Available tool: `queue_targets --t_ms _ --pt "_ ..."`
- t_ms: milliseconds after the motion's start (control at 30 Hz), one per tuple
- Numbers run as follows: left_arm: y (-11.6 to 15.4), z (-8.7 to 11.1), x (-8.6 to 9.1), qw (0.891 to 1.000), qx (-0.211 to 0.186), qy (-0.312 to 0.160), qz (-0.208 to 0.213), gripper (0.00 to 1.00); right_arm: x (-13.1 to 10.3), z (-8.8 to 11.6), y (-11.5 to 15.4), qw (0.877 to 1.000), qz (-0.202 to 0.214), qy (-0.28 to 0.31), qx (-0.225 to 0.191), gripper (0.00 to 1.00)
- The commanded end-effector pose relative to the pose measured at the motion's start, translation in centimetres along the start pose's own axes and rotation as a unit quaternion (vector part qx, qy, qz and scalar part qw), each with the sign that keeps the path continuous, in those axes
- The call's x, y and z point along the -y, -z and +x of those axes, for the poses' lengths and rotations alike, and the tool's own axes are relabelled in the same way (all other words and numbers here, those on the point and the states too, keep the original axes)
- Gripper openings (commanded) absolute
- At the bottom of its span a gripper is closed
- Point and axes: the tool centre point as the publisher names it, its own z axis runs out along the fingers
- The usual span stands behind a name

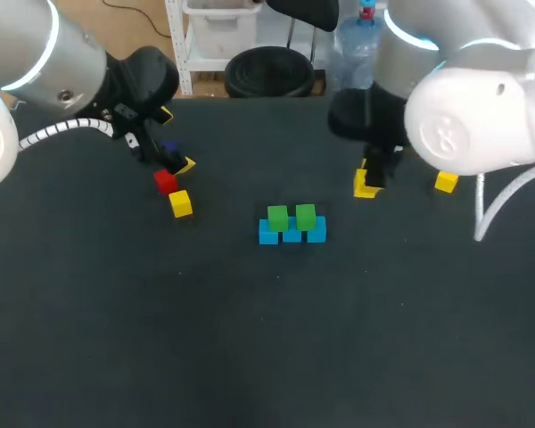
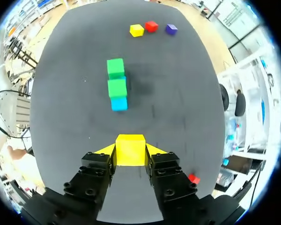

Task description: Place the blue cubes, place green cubes on the blue cubes, place the yellow cubes on the green cubes, then place the red cubes on the yellow cubes, and place purple cube on the red cubes.

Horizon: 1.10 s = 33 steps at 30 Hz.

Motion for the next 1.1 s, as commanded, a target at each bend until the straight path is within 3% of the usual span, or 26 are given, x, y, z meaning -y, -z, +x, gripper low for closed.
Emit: queue_targets --t_ms 33,367,1100 --pt "-0.1 0.1 -0.2 1.000 0.002 -0.001 0.002 1.00 0.4 -1.9 -0.4 1.000 -0.015 0.016 -0.010 0.00" --pt "-0.1 0.1 -0.2 1.000 0.002 -0.001 0.002 1.00 -0.3 -5.2 -1.0 0.998 -0.035 0.047 0.004 0.00" --pt "-0.1 0.1 -0.2 1.000 0.002 -0.001 0.002 1.00 -2.1 -8.5 -2.2 0.995 -0.060 0.083 0.010 0.00"
